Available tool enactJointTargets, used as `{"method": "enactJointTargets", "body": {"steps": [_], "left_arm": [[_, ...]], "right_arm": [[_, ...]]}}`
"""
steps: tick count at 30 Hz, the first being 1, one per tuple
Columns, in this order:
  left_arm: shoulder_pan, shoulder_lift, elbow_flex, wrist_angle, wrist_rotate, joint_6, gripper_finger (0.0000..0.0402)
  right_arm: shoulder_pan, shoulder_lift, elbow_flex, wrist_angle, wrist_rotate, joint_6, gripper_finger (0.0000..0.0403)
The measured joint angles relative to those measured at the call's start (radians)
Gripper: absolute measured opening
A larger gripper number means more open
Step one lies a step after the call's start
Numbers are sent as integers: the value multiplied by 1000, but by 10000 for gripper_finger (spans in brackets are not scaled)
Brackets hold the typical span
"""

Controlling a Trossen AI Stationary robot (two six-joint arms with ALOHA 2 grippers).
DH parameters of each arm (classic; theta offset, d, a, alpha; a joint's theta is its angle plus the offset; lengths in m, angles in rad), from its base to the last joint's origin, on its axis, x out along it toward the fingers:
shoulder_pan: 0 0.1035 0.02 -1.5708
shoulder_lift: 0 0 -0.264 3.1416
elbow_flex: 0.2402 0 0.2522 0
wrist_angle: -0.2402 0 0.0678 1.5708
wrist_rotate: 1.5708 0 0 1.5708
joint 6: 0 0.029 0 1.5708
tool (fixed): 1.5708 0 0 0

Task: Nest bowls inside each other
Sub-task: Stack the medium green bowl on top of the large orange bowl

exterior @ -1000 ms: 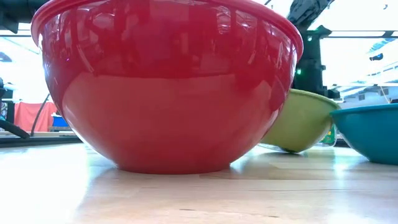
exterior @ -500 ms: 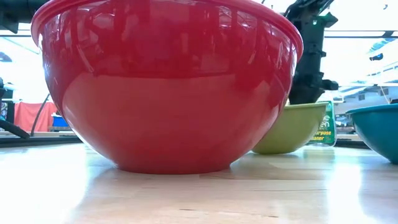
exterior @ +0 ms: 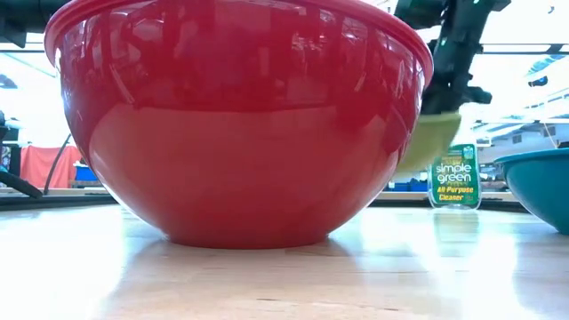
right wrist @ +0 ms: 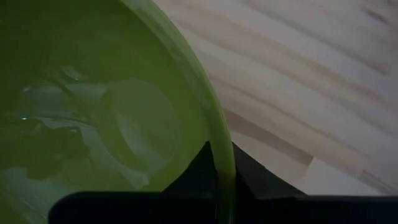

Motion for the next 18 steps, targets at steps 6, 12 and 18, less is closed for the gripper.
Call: {"method": "enactJointTargets", "body": {"steps": [6, 12, 18], "left_arm": [[0, 0, 0, 0, 0, 11, 238], [0, 0, 0, 0, 0, 25, 238], [0, 0, 0, 0, 0, 24, 238]], "right_arm": [[47, -119, 1, 209, -42, -33, 25], [160, -100, 3, 494, -58, -81, 25], [268, 72, 18, 597, -77, -71, 26]]}}
